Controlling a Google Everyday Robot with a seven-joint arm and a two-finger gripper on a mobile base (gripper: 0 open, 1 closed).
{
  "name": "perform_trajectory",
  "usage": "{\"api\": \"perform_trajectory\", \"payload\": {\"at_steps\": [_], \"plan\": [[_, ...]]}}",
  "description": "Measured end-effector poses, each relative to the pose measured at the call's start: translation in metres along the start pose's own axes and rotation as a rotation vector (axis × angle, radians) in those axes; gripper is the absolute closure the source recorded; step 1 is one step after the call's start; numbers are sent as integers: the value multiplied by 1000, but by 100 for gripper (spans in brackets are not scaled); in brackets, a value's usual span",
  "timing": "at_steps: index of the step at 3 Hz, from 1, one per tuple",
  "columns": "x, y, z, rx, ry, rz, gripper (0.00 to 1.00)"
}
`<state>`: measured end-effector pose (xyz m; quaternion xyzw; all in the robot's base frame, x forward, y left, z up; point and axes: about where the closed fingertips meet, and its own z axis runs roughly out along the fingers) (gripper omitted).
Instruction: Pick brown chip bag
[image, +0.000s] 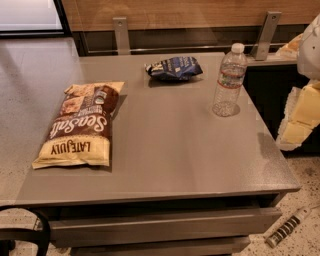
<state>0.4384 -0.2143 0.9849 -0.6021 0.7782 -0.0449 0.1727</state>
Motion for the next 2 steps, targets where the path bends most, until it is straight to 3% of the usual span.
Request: {"api": "perform_trajectory", "payload": {"at_steps": [1, 2], "plan": [[0, 0, 0, 0, 0, 0, 0], [-16, -8, -1, 19, -22, -15, 0]]}}
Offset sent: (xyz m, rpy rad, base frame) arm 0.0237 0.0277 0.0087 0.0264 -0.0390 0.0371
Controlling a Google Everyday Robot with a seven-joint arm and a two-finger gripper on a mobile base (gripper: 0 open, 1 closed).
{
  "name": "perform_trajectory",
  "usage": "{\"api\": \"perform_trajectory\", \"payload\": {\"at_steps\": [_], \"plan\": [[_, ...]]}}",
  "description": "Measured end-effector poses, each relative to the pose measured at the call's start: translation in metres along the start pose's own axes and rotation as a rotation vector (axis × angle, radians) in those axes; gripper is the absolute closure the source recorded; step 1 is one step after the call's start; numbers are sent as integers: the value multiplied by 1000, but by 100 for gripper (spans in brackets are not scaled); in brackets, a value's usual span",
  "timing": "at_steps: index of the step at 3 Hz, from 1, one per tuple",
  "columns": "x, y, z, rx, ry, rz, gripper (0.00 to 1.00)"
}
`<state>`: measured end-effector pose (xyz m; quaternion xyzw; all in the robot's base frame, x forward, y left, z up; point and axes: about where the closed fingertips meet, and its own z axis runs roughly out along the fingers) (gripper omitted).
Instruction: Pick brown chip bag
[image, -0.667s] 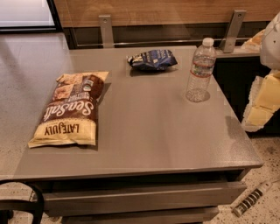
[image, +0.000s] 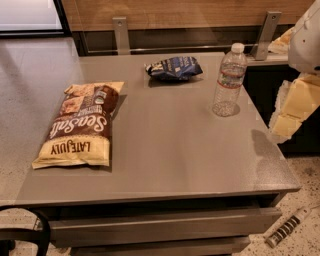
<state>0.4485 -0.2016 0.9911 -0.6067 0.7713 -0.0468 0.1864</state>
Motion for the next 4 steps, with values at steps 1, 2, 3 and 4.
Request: {"api": "perform_trajectory", "payload": {"at_steps": [1, 2, 3, 4], "plan": [[-34, 0, 4, 13, -61, -14, 0], [-89, 0, 19, 14, -159, -12, 0], [-135, 3, 43, -11, -220, 4, 0], [-208, 13, 86, -62, -243, 52, 0]]}}
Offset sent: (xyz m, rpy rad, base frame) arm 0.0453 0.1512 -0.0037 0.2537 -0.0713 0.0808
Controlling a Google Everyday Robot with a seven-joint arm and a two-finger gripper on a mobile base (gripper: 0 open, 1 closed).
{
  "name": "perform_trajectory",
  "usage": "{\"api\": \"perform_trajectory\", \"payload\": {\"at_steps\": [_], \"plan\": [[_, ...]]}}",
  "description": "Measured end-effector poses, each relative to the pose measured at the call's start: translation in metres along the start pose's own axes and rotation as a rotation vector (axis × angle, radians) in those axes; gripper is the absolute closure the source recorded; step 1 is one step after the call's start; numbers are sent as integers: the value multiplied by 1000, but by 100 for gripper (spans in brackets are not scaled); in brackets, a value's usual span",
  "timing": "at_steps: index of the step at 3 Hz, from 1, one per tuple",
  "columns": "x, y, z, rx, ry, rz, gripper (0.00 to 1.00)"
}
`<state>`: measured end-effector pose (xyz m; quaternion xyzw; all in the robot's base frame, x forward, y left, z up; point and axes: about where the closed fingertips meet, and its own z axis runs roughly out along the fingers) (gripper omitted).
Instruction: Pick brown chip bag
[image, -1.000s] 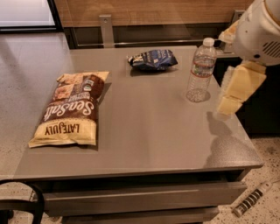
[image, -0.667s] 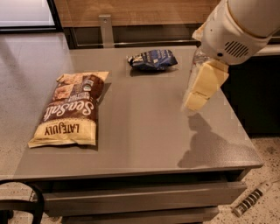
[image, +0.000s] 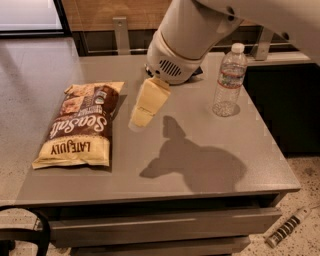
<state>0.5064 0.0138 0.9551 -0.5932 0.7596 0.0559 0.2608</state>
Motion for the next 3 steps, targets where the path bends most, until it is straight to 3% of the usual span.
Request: {"api": "perform_trajectory", "payload": {"at_steps": [1, 2, 3], "plan": [[0, 0, 0, 0, 0, 0, 0], [-15, 2, 16, 8, 48, 4, 0], [-47, 11, 56, 5, 145, -5, 0]]}}
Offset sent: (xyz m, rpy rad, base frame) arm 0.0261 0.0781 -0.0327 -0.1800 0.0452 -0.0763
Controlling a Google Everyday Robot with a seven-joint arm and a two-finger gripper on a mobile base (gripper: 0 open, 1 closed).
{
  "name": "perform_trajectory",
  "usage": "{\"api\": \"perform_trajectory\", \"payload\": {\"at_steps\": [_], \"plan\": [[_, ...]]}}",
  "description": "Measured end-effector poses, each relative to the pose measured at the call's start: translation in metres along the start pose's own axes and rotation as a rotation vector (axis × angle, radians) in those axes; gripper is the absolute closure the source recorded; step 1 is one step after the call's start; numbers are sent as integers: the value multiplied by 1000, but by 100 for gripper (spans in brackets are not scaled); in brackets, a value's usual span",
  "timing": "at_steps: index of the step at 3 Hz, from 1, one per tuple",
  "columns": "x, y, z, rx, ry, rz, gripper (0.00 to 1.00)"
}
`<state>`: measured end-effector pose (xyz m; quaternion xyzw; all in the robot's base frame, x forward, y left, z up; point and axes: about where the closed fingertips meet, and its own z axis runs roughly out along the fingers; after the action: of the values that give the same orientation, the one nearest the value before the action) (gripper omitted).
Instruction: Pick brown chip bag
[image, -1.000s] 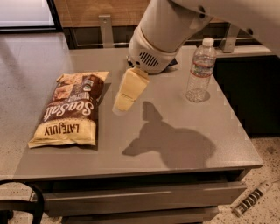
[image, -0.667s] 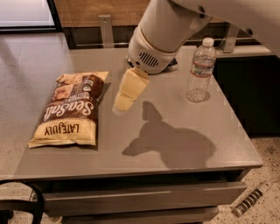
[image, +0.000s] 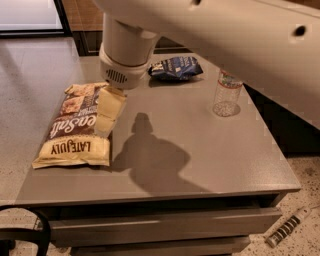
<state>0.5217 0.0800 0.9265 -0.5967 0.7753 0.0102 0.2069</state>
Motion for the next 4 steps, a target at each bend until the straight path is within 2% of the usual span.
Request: {"api": "perform_trajectory", "payload": {"at_steps": [1, 2, 3, 4], "plan": [[-29, 12, 30, -20, 38, -19, 0], [-72, 23, 74, -76, -8, -62, 0], [-73, 23, 76, -77, -10, -62, 0], [-61, 23, 83, -85, -16, -42, 0]]}}
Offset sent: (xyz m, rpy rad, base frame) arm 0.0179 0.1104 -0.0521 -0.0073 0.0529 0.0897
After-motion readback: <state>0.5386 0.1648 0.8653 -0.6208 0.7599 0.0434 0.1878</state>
